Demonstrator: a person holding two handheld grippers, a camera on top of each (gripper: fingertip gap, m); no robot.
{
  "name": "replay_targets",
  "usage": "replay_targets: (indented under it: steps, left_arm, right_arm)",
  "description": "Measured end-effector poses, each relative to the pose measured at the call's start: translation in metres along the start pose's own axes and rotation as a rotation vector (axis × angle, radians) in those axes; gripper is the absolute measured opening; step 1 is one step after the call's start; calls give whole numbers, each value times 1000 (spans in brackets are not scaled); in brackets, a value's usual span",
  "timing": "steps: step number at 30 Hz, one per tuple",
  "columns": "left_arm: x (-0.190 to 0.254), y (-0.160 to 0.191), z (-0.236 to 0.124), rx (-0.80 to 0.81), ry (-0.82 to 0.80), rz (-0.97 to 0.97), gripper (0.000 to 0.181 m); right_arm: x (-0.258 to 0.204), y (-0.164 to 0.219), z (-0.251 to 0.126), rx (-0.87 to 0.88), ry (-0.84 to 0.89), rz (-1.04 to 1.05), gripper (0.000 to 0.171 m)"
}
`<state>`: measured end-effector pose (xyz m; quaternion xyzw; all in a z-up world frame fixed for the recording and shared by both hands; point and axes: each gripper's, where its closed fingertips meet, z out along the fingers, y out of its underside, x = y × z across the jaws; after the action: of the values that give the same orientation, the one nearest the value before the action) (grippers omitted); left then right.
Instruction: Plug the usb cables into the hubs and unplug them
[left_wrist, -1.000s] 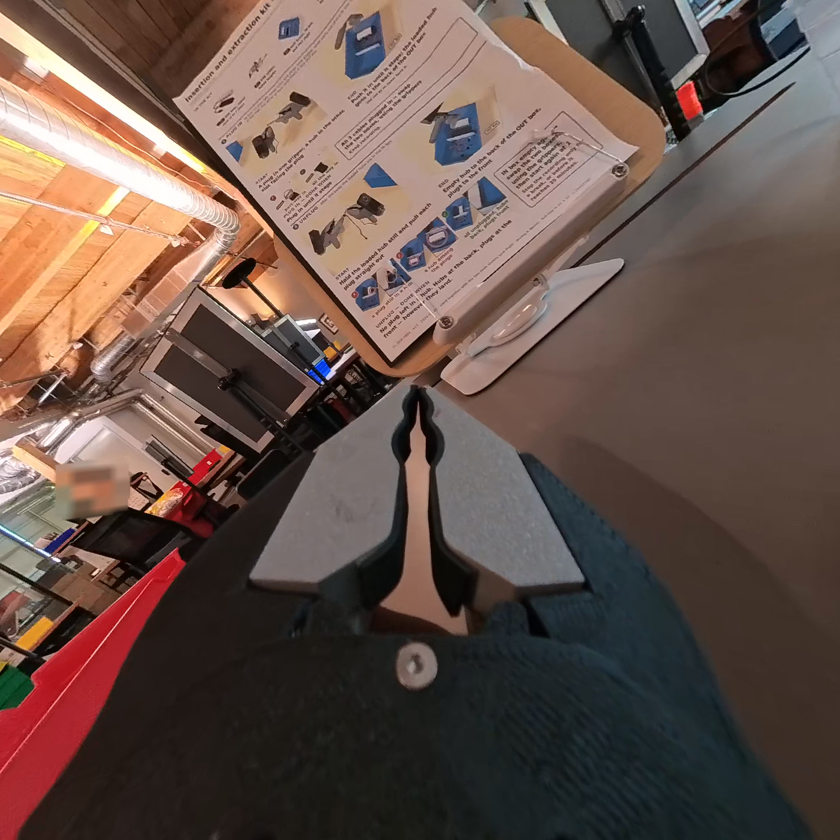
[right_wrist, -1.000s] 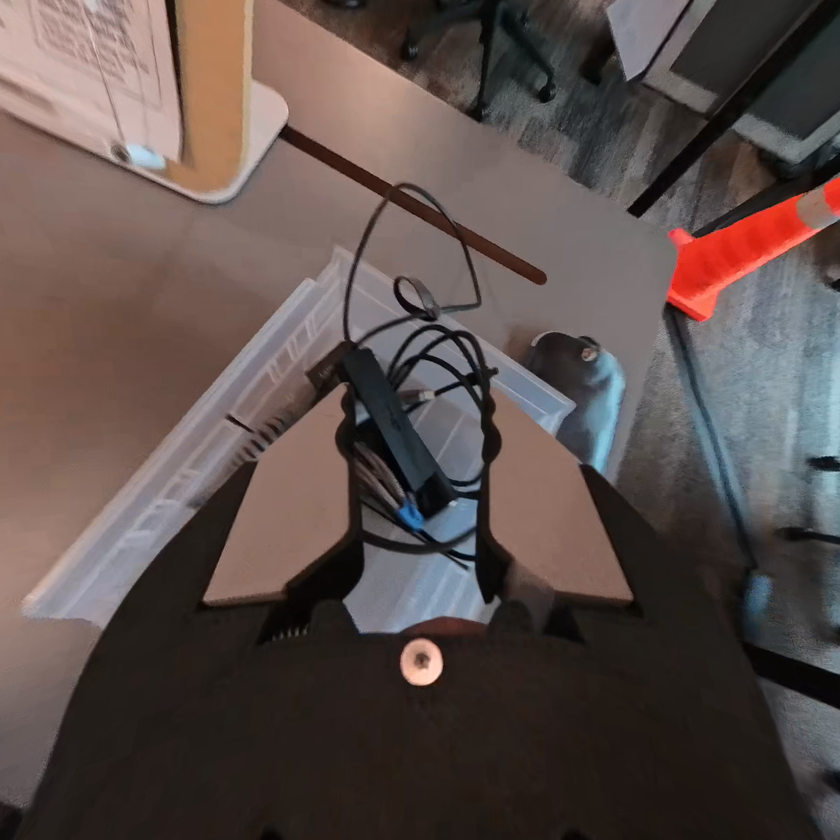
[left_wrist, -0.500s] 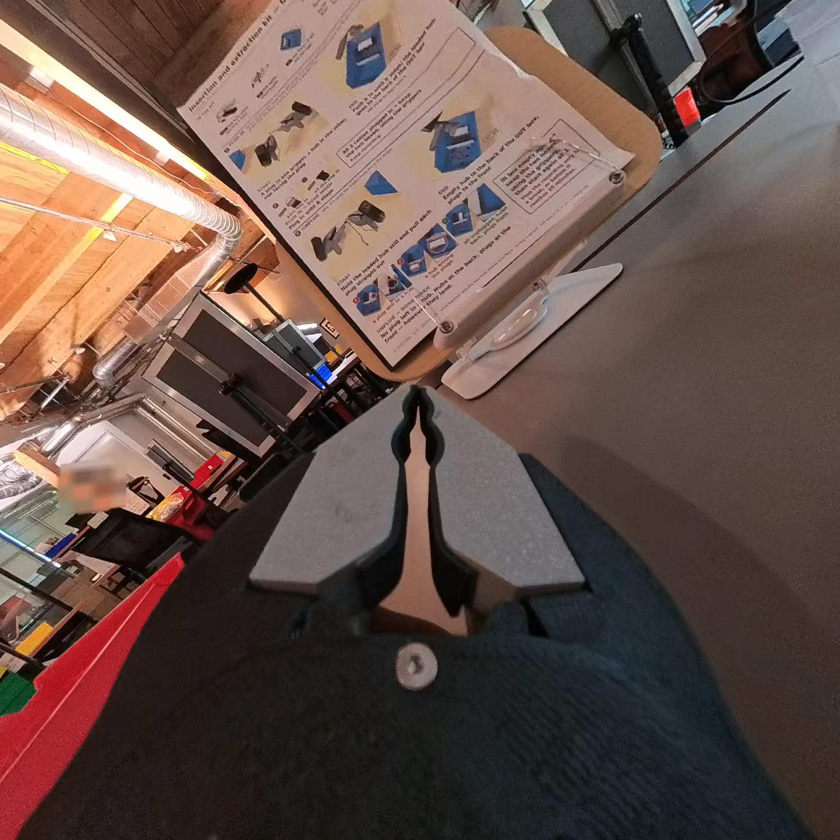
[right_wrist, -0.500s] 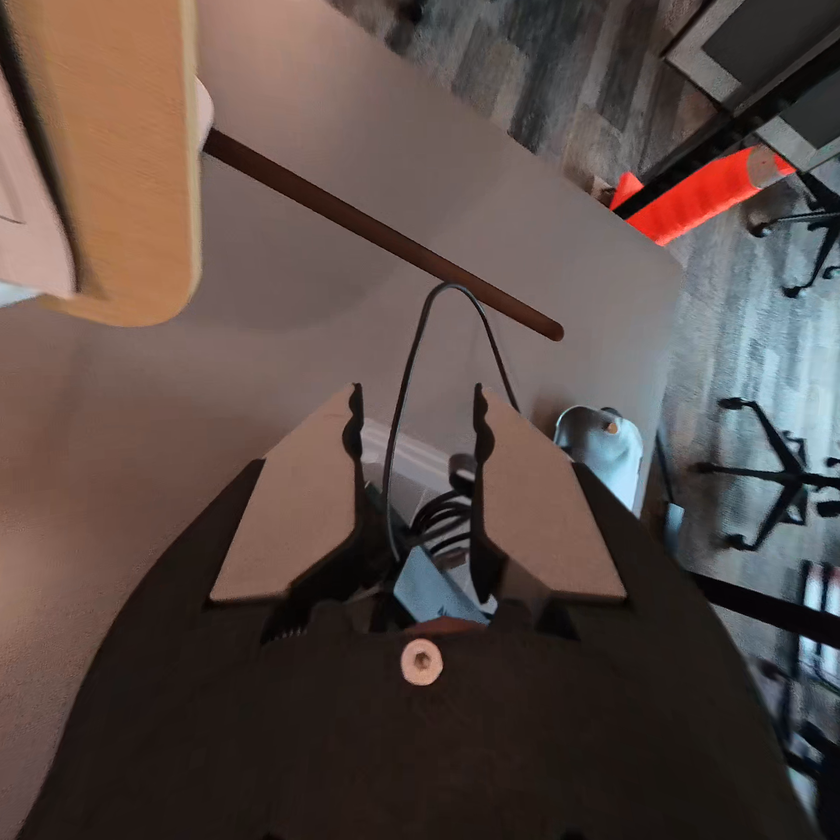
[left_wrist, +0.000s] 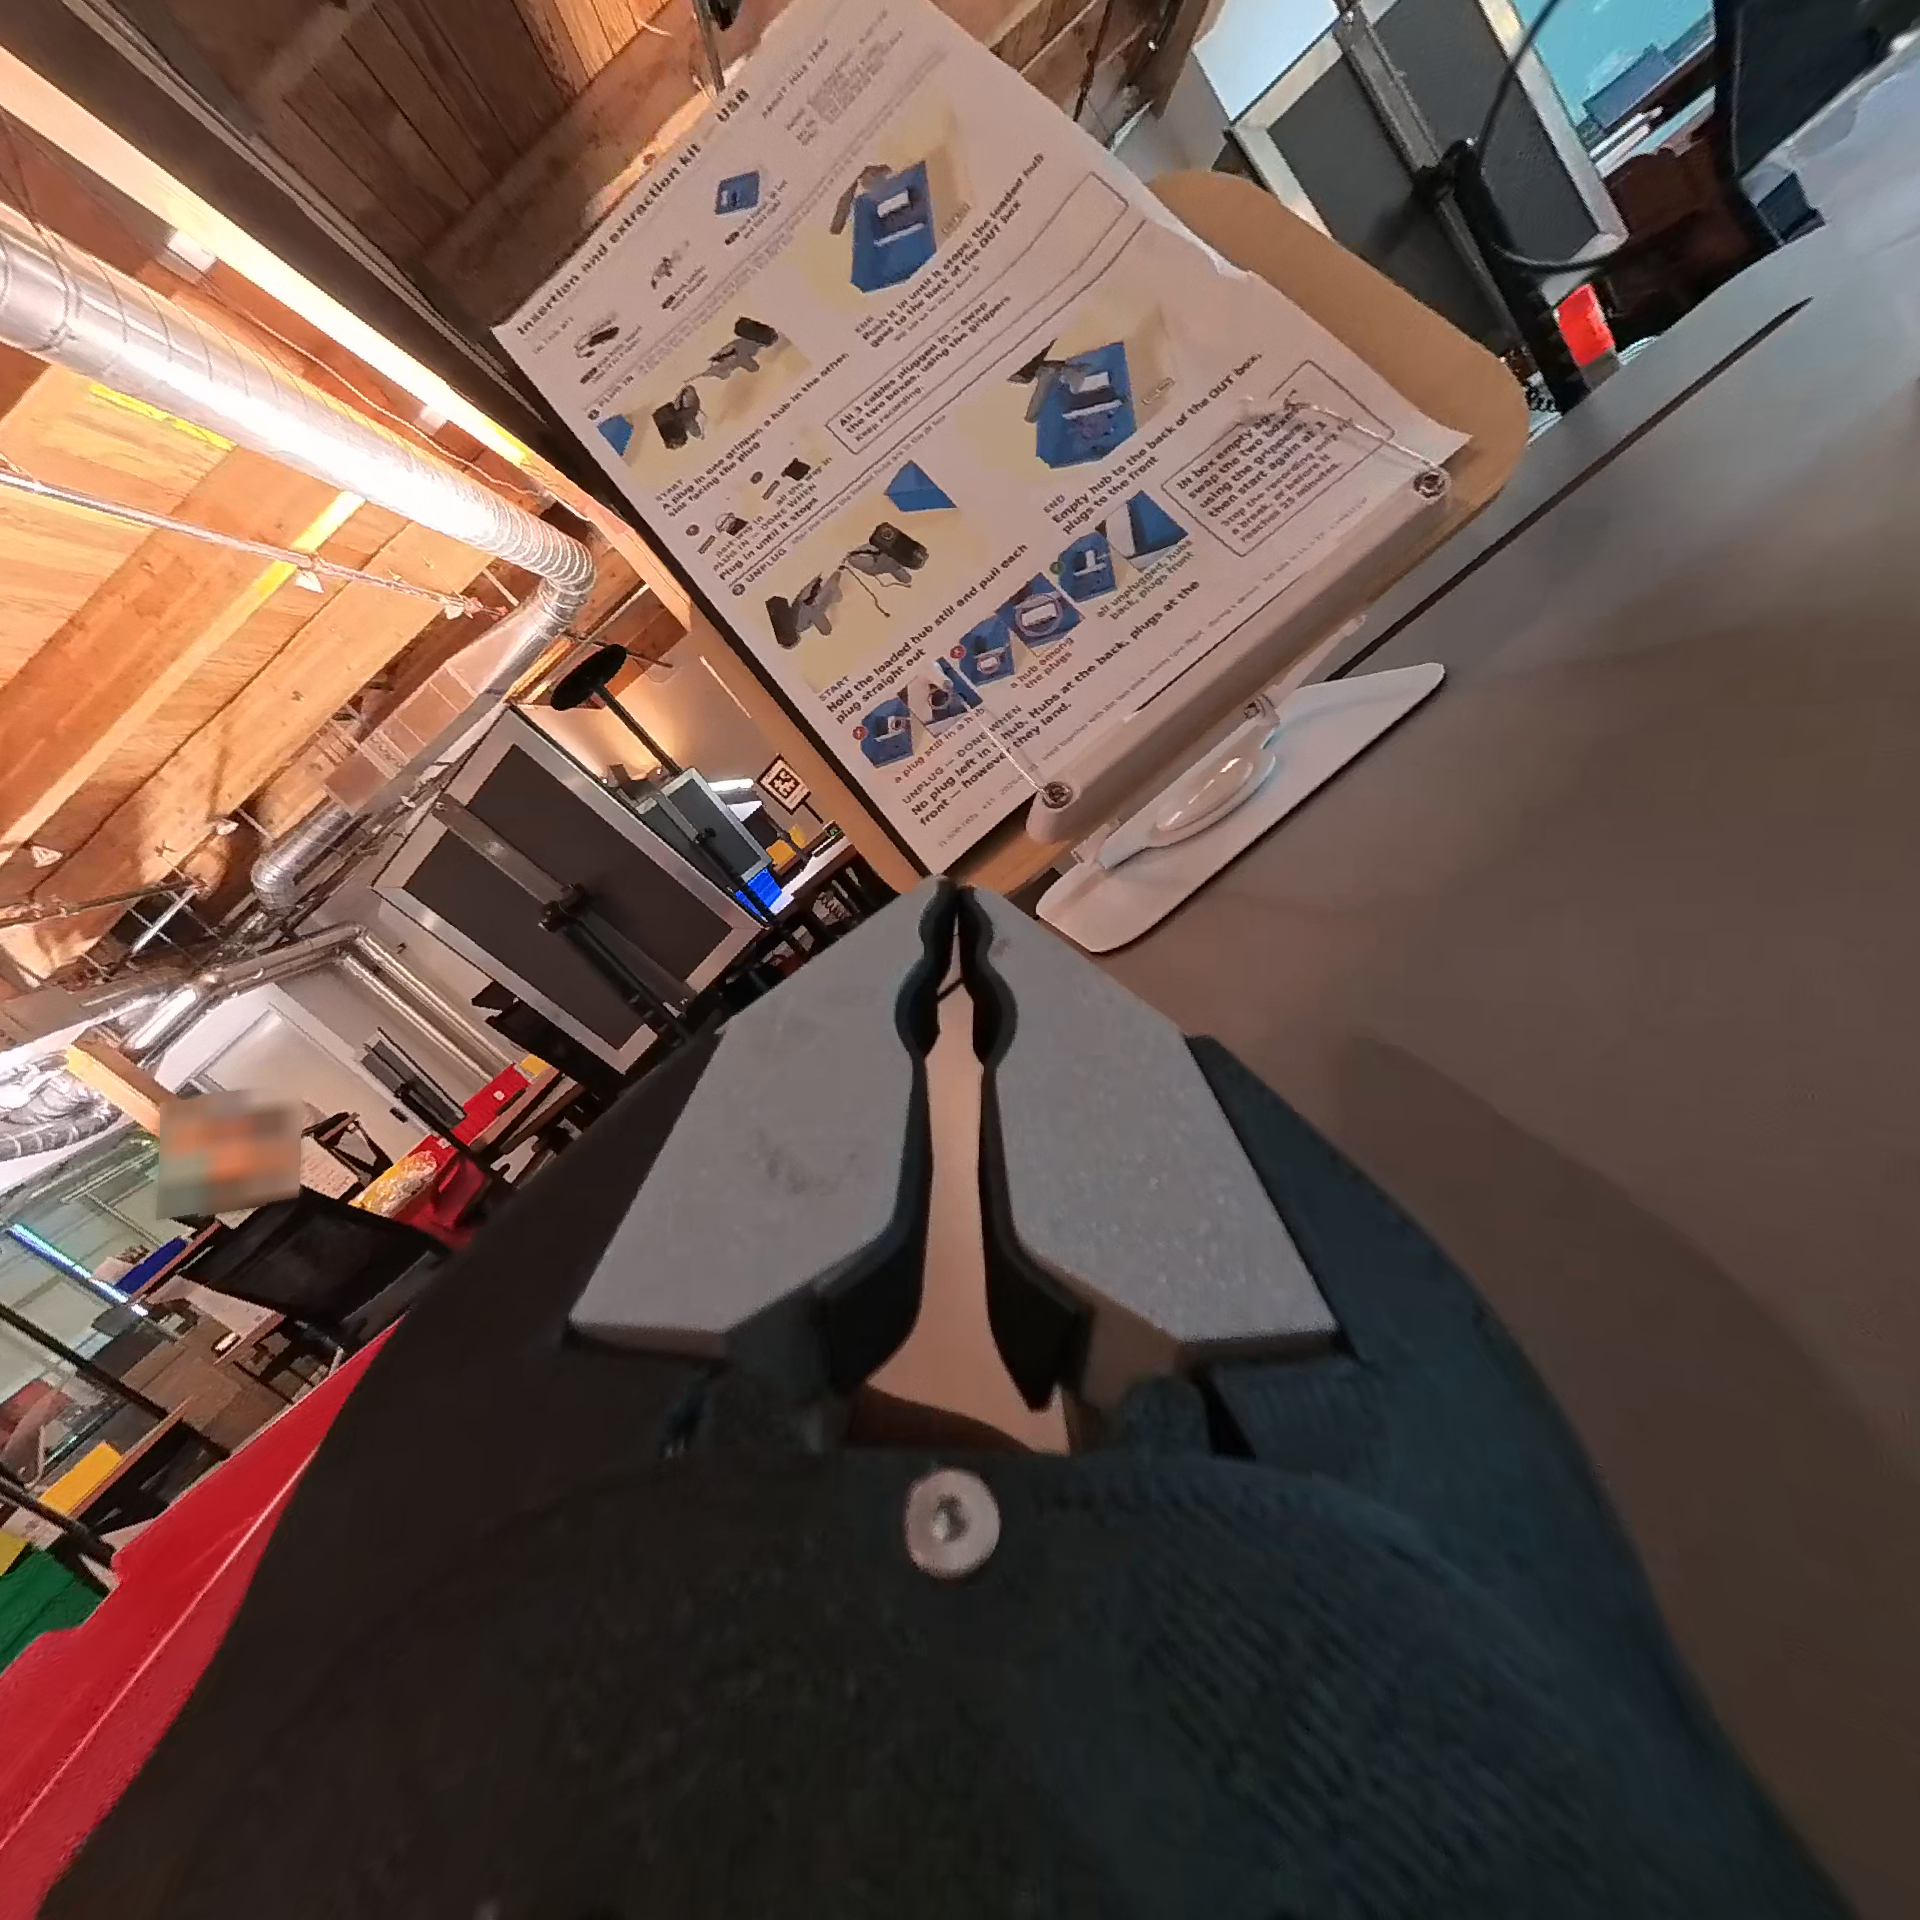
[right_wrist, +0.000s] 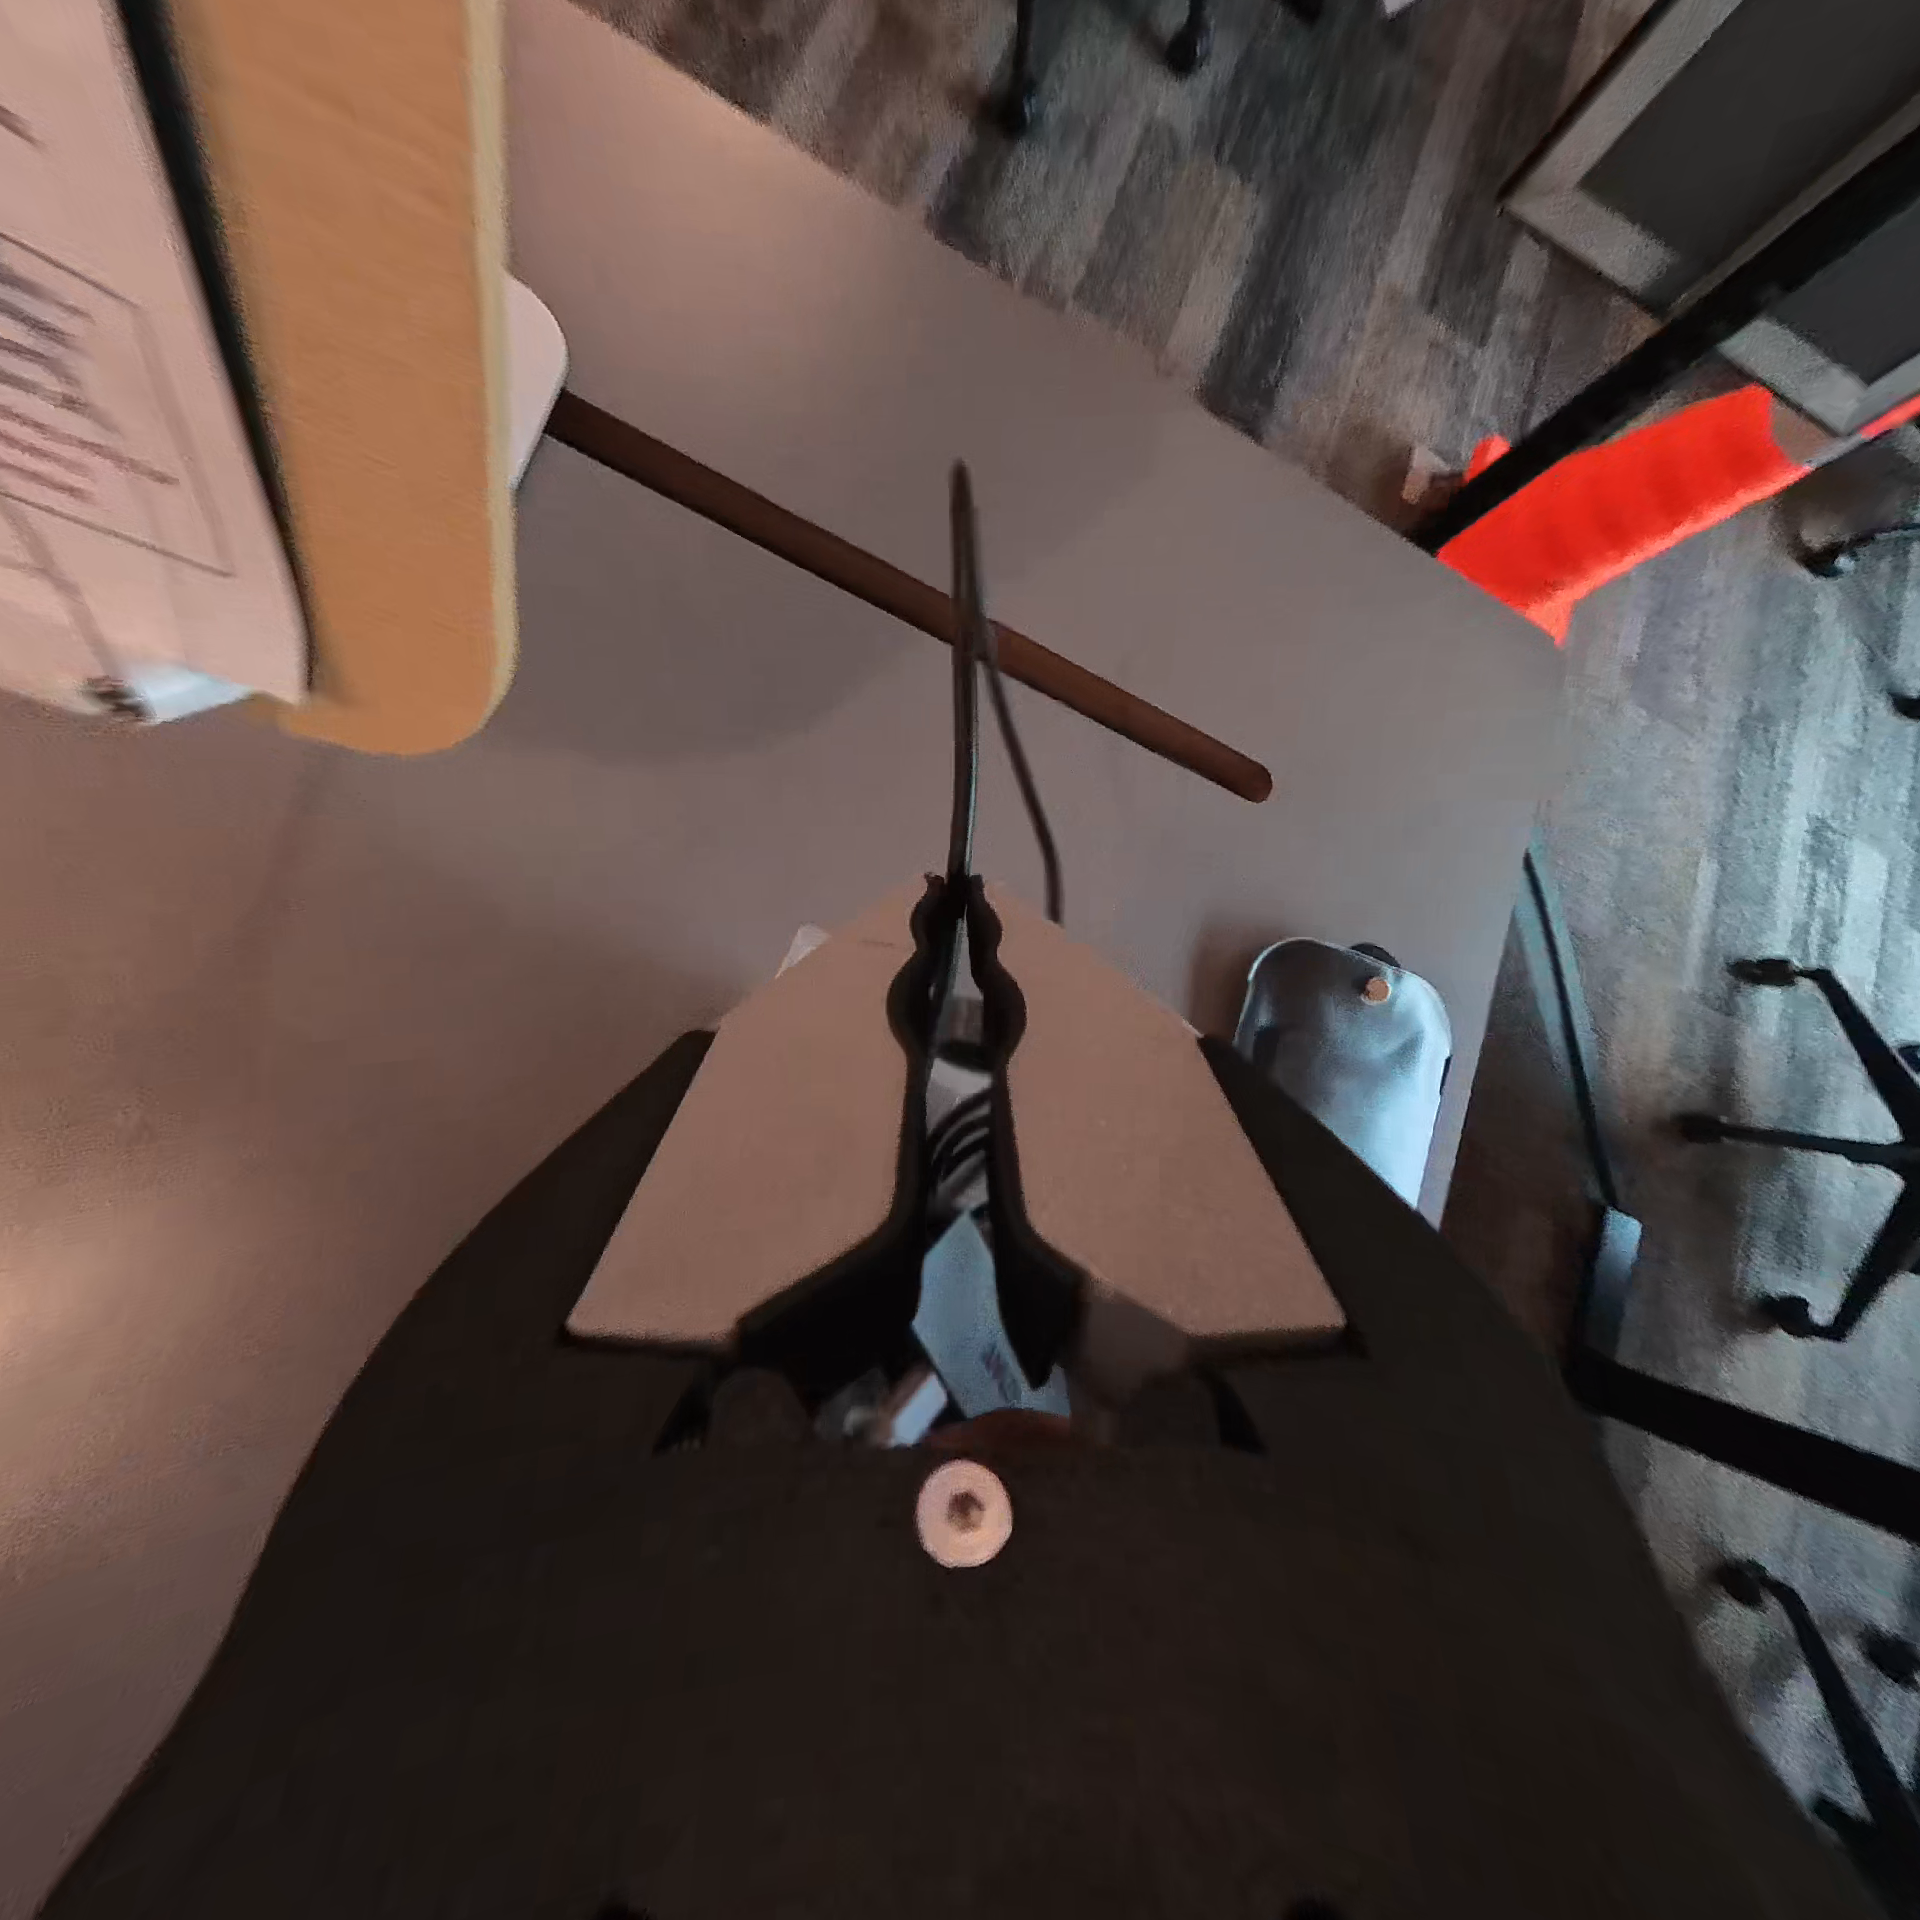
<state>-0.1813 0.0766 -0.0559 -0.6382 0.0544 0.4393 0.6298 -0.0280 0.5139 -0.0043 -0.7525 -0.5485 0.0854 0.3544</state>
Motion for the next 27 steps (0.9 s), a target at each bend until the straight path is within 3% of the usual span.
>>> replay_targets:
  steps: [3, 7, 10, 18, 27]
  left_arm:
    - [-1, -1, -2, 4, -4, -16, 0]
    - [7, -1, 0, -4, 13, 5, 0]
    - [17, -3, -1, -2, 32, 42, 0]
    - [27, -2, -4, -17, 48, 92, 0]
    - [22, 0, 0, -21, 39, 58, 0]
  right_arm:
    - [1, 17, -36, -6, -96, -4, 1]
    - [6, 76, -49, -233, -101, -104, 1]
    - [-9, 118, -34, -383, -102, -228, 1]
    - [-36, 156, 27, -463, -169, -211, 1]
    - [-43, 158, 42, -434, -217, -253, 1]
